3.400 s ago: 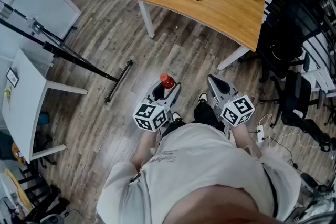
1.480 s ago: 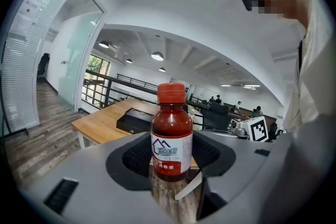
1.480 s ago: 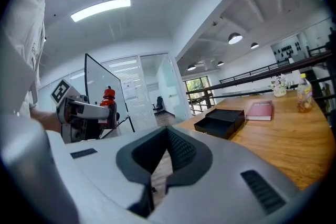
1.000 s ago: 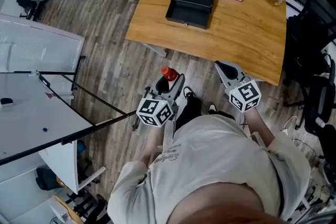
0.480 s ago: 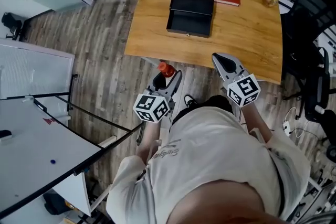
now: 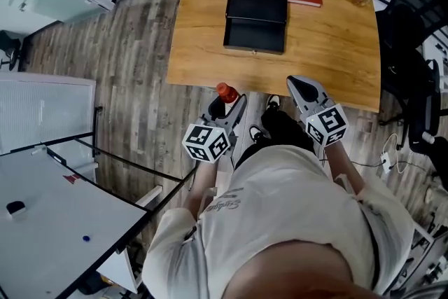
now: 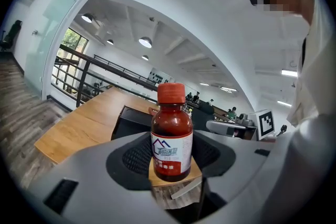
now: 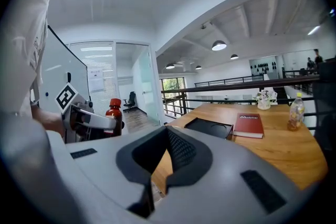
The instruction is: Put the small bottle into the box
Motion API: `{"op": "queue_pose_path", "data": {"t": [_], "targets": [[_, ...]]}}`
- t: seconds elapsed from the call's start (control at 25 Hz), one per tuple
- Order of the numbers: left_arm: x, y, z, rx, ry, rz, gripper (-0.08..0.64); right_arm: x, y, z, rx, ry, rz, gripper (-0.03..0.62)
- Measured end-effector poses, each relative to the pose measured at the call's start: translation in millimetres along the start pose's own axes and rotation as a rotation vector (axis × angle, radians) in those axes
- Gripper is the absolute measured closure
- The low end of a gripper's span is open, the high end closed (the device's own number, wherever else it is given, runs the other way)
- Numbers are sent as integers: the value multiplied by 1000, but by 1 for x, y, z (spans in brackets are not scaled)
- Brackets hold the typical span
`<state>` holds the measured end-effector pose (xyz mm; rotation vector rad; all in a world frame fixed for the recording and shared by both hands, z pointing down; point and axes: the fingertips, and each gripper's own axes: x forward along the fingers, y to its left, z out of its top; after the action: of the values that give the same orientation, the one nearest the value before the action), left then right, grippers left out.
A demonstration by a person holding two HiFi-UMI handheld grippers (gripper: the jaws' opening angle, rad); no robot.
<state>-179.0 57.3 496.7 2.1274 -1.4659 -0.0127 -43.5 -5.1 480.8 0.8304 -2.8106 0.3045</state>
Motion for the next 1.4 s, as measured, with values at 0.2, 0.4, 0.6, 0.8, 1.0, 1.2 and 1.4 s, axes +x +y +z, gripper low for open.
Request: {"op": "queue_pose_path", "data": {"t": [0.2,0.4,0.6,0.8,1.0,1.2,1.4], "targets": [[29,17,17,15,30,10,334,36,-24,-5,36,13,22,597],[60,36,44,34,56,26,334,74,-57,12,29,-11,29,597],[104,45,72,70,64,6,334,94,-97,22,55,-34,0,597],[142,40,98,98,61,-26,334,99,-136,18,99,-25,-46,597],[173,44,104,117,98,-41,334,101,-161,11,99,-1,-68,597],[195,50,100,107,132,-44,334,103,-181,4,213,-30,-96,598],[209,57,106,140,155,-63,334,102,-188,5,181,-22,-123,597]]}}
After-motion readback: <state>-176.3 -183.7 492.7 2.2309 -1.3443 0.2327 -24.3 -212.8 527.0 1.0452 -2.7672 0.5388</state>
